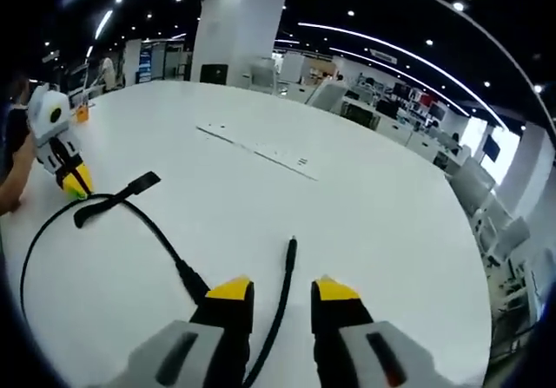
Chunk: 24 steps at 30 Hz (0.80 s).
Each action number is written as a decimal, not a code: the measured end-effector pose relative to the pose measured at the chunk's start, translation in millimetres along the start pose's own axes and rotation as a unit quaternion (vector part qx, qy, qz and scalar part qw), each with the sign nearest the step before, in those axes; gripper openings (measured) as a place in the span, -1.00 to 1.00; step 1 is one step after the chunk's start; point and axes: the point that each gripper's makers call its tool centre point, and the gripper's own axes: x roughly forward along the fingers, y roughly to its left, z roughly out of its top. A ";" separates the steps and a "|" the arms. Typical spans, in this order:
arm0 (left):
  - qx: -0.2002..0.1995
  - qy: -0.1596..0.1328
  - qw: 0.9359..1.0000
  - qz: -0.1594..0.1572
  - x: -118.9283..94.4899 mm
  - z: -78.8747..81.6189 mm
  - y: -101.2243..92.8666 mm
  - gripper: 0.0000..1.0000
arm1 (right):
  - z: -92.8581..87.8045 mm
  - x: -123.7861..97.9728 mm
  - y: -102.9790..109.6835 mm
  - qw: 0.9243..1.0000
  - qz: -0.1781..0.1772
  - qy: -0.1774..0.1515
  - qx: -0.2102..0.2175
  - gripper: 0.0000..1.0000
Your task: Find the charging cable on the desk, coil it up and secure with Velcro.
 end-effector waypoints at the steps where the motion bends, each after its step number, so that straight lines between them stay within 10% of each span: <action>1: -0.001 0.000 1.000 0.000 0.0 0.0 0.0 -0.93 | -3.0 1.9 1.8 1.000 0.001 0.005 -0.001 -0.44; 24: 0.002 0.000 1.000 0.002 -0.2 -1.4 -1.2 -0.92 | -19.5 5.1 13.3 0.999 0.009 0.022 0.024 -0.57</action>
